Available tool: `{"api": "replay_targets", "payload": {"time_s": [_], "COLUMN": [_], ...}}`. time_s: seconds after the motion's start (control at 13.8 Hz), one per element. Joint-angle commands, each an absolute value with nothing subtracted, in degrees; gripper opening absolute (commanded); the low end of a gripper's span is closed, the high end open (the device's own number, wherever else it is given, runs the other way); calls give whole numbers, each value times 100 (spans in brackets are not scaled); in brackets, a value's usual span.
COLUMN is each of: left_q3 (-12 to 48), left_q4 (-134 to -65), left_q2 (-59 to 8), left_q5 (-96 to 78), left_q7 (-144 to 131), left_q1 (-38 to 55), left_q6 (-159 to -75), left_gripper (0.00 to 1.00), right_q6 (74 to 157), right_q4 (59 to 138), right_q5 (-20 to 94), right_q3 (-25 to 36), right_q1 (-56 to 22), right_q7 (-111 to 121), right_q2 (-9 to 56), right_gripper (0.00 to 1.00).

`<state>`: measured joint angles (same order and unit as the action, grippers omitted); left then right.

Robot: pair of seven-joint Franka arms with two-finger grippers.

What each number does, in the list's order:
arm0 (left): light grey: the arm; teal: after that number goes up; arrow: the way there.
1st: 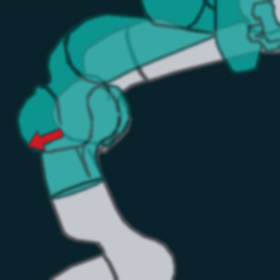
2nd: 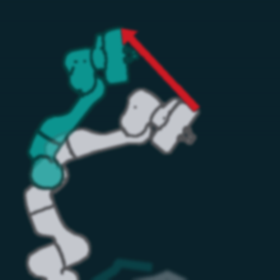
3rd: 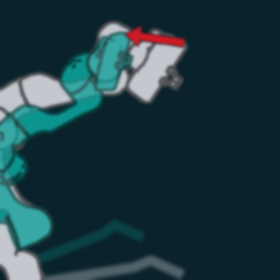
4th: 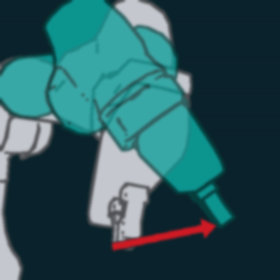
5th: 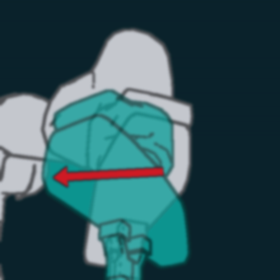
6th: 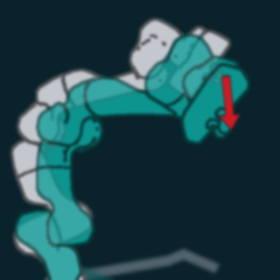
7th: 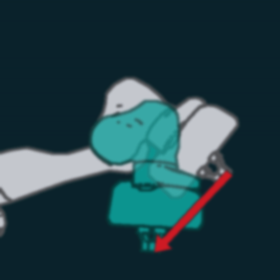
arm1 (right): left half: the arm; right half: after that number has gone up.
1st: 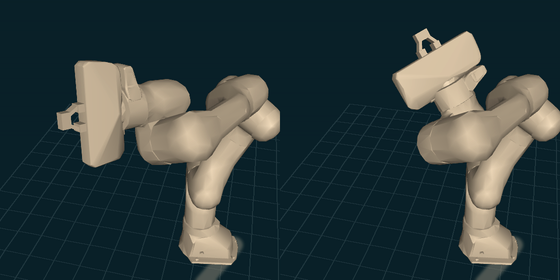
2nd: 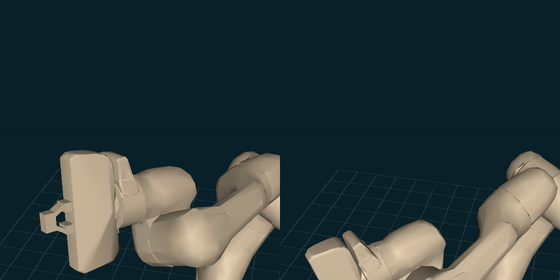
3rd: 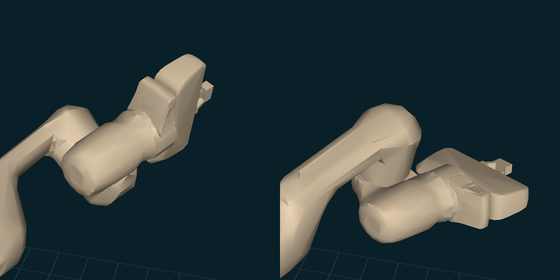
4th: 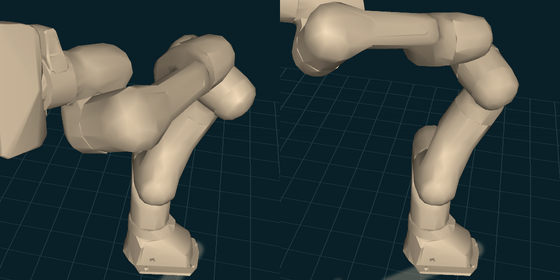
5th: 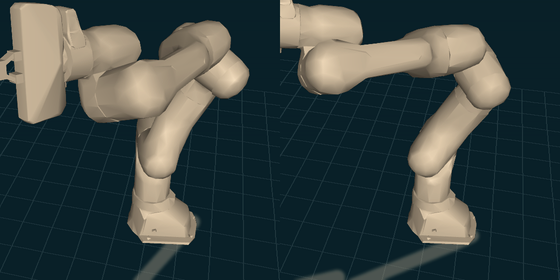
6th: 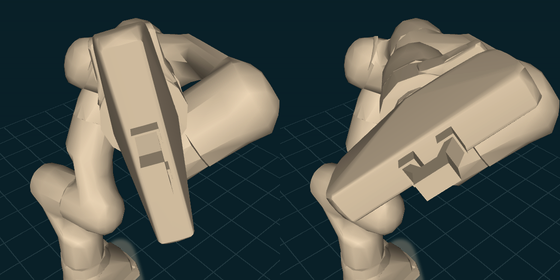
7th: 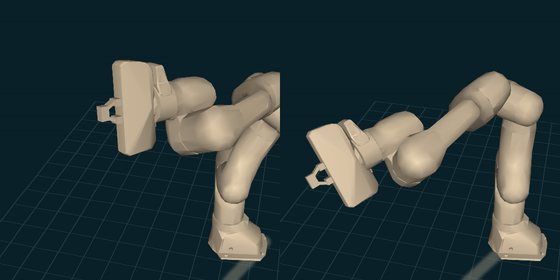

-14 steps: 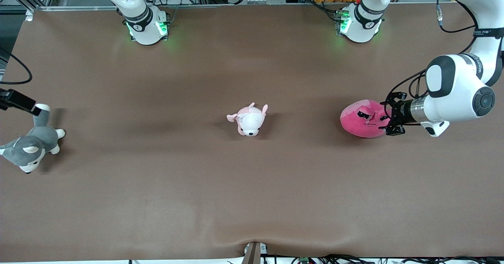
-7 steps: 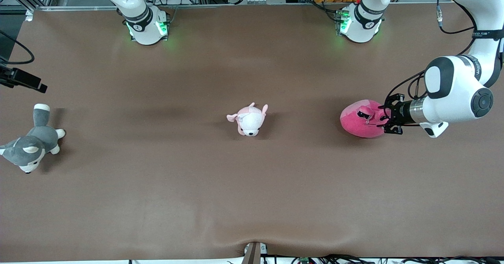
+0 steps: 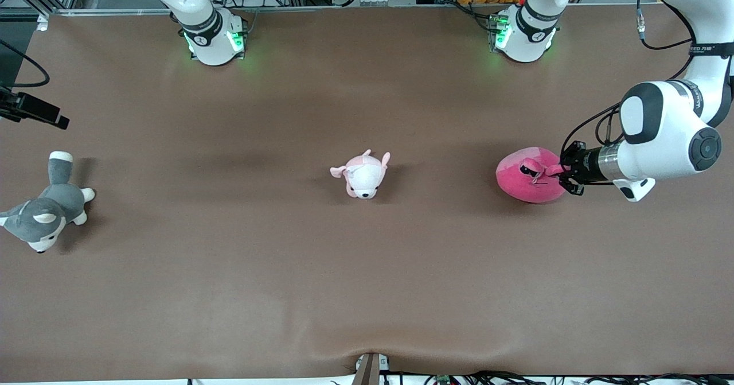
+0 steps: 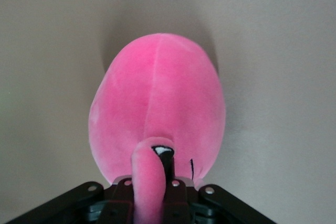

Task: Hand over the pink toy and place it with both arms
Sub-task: 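Lift the pink toy with the left gripper and carry it toward the middle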

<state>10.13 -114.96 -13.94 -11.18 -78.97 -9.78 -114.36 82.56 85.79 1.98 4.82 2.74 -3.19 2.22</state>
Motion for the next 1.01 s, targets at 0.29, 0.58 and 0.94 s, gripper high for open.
{"api": "replay_targets", "payload": {"time_s": [0.29,0.58,0.94], "left_q3": [1081,1230,1353], "left_q4": [-10058,-9126,-8325], "left_q2": [-1292,-1309,-1397], "left_q5": [-1485,-1556,-1960], "left_q7": [-8164,-9497,-10476], "left_q1": [-853,-125,763], "left_q6": [-10075,-9765,-9765], "left_gripper": [0,0,0], "right_q6": [8306,8306,8253], "right_q4": [8499,8499,8508], "right_q5": [211,220,229], "right_q3": [492,483,475], "right_q1": [299,281,98], "right_q7": [-299,-299,-299], "right_q2": [211,220,220], "right_gripper": [100,100,100]}}
